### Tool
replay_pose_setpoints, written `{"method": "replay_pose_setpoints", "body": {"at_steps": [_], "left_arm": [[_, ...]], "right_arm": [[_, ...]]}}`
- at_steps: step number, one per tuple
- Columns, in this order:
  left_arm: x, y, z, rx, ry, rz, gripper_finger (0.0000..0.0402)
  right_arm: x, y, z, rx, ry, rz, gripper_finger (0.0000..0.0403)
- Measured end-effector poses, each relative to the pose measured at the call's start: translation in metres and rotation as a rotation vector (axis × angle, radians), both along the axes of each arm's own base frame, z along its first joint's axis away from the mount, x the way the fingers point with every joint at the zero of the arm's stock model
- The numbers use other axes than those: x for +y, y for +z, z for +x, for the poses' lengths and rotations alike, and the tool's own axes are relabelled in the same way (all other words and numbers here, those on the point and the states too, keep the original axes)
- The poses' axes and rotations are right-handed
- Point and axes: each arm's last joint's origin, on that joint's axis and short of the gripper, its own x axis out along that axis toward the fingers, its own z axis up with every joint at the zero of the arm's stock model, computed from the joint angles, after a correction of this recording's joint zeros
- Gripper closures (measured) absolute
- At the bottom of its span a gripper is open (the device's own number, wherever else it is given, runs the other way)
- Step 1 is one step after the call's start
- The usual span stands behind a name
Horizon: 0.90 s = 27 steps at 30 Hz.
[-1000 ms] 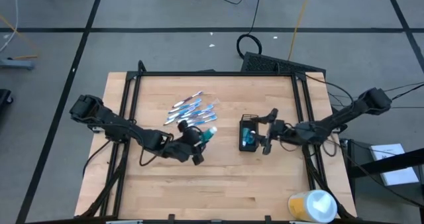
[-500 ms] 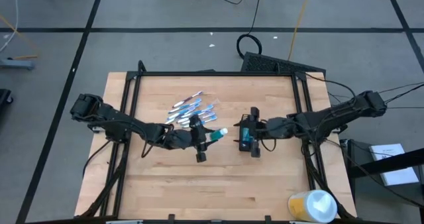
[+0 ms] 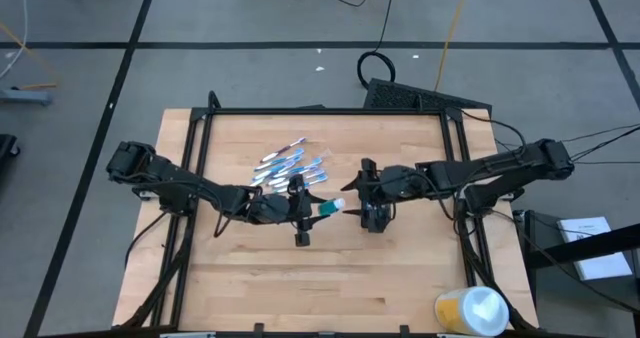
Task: Pick & Place toothbrushing station
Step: Put the mouthwash into the middle section of the mesh organizer
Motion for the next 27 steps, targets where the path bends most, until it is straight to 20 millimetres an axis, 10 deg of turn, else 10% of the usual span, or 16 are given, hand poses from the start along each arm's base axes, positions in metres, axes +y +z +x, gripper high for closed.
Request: {"method": "replay_pose_setpoints", "body": {"at_steps": [27], "left_arm": [[0.0047, -0.0012, 0.0005, 0.008, 0.025, -0.025, 0.0238]], "right_arm": [[-0.0018, -0.0012, 0.0091, -0.041, 0.026, 0.027, 0.0187]]}}
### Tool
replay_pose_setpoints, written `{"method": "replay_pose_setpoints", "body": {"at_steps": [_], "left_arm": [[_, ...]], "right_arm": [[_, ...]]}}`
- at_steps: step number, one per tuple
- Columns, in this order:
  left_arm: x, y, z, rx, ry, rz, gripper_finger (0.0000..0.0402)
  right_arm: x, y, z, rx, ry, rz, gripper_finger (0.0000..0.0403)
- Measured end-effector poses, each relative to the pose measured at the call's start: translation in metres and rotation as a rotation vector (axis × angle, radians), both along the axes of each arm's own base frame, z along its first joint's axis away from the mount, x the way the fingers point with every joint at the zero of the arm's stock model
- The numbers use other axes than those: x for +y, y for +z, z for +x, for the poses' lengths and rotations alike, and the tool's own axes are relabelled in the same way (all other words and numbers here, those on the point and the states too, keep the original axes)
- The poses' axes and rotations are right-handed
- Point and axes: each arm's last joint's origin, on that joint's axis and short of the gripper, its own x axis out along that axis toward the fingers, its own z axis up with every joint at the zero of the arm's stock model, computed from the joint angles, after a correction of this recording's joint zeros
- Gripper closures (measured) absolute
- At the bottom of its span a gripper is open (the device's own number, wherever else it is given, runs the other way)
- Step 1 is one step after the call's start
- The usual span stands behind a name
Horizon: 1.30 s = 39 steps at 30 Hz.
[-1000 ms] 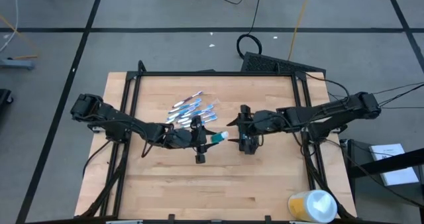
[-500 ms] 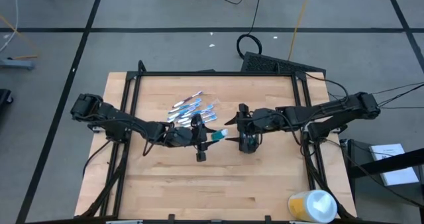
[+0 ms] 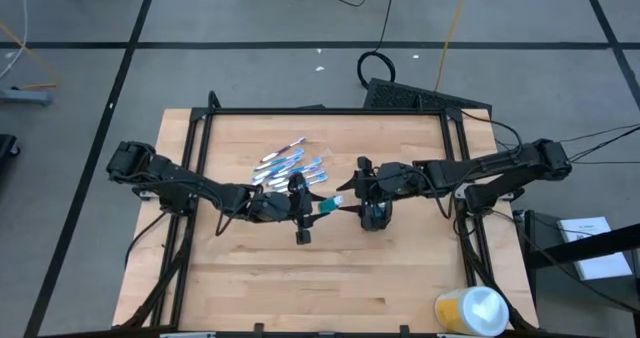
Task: Pick & Place toothbrushing station
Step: Put the mouthwash into the middle section of the mesh organizer
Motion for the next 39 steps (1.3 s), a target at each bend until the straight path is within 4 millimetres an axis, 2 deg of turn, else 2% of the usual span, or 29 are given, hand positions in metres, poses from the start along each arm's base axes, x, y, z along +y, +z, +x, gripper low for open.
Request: {"method": "replay_pose_setpoints", "body": {"at_steps": [15, 39], "left_arm": [[0.0001, -0.001, -0.0004, 0.011, 0.0, 0.003, 0.0238], [0.0001, -0.0008, -0.0004, 0.01, 0.0, 0.003, 0.0238]], "right_arm": [[0.0, 0.0021, 0.0012, -0.027, 0.0, 0.003, 0.0243], [-0.0003, -0.0003, 0.0001, -0.001, -0.001, -0.009, 0.0257]]}}
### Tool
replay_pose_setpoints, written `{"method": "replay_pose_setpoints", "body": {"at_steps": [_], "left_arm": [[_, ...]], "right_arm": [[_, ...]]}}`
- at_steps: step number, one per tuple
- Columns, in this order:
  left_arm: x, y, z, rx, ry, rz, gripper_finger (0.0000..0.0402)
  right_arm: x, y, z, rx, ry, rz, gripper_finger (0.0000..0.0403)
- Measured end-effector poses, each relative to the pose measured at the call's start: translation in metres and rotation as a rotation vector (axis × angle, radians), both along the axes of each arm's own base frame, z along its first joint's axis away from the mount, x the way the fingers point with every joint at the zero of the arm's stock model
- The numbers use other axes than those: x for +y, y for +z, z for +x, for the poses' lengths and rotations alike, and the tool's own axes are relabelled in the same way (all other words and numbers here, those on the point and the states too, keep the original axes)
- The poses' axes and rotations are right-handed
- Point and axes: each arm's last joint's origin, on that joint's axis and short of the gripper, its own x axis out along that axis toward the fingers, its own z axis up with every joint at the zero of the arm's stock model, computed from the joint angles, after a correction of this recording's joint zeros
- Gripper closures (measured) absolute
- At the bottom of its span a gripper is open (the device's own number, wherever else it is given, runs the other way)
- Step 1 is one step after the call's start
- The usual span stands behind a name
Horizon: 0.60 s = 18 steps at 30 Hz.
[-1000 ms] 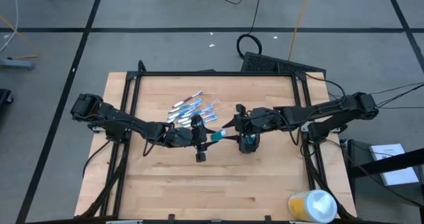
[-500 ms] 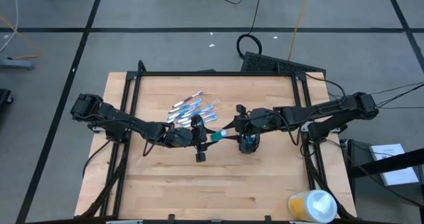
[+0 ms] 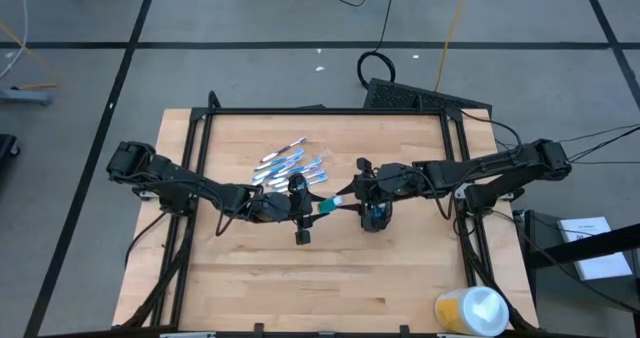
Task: Pick & Place toothbrushing station
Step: Put the mouthwash into the middle section of the mesh organizer
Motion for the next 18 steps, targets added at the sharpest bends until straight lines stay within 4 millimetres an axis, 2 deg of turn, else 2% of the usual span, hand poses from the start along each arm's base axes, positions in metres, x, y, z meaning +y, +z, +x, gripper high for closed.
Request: {"method": "replay_pose_setpoints", "body": {"at_steps": [7, 14, 18], "left_arm": [[-0.0001, -0.0001, -0.0001, 0.001, 0.0, -0.001, 0.0238], [0.0004, 0.0001, 0.0, -0.002, 0.011, 0.003, 0.0236], [0.0017, 0.0029, 0.0002, -0.041, 0.074, -0.057, 0.0207]], "right_arm": [[-0.0001, 0.0, 0.0, 0.0, 0.004, -0.008, 0.0314], [-0.0002, -0.0009, -0.0004, 0.009, 0.004, -0.012, 0.0316], [-0.0015, -0.0013, -0.0015, 0.019, -0.036, -0.032, 0.0316]]}}
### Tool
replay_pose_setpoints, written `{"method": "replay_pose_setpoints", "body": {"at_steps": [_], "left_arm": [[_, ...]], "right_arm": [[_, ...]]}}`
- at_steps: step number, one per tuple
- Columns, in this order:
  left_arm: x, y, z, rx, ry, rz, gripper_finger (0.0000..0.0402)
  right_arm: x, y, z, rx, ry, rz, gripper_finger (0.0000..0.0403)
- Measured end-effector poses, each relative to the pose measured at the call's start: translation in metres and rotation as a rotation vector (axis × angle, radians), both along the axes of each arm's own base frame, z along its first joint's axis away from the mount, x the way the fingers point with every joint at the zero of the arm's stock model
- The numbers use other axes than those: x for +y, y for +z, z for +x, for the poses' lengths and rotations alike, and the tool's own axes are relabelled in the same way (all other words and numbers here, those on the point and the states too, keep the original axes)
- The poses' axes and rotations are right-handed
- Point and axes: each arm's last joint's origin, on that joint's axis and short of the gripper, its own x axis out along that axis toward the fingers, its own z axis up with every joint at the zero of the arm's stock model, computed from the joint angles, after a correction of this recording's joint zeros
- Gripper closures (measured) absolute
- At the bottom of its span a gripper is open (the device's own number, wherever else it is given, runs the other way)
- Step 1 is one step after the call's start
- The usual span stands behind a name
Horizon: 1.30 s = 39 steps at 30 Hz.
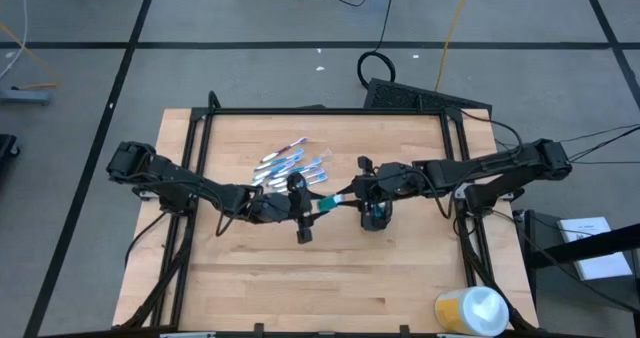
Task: Pick & Place toothbrushing station
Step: Put the mouthwash into the middle section of the mesh organizer
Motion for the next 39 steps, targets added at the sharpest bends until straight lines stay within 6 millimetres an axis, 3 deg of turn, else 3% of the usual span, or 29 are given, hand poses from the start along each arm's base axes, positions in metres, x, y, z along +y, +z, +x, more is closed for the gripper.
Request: {"method": "replay_pose_setpoints", "body": {"at_steps": [8, 14, 19, 27, 39], "left_arm": [[-0.011, 0.013, -0.005, -0.063, -0.074, -0.035, 0.0121], [-0.012, 0.015, -0.006, -0.066, -0.08, -0.028, 0.0092], [-0.012, 0.014, -0.006, -0.062, -0.08, -0.032, 0.0081], [-0.012, 0.014, -0.006, -0.057, -0.078, -0.036, 0.0086], [-0.012, 0.01, -0.008, -0.026, -0.069, -0.05, 0.0088]], "right_arm": [[-0.008, 0.021, -0.033, 0.016, -0.092, -0.026, 0.0316], [-0.013, 0.037, -0.056, 0.117, -0.141, 0.026, 0.0316], [-0.022, 0.054, -0.061, 0.294, -0.221, 0.021, 0.0316], [-0.034, 0.026, -0.053, 0.613, -0.265, 0.035, 0.0316], [-0.032, 0.008, -0.041, 0.719, -0.251, 0.046, 0.0316]]}}
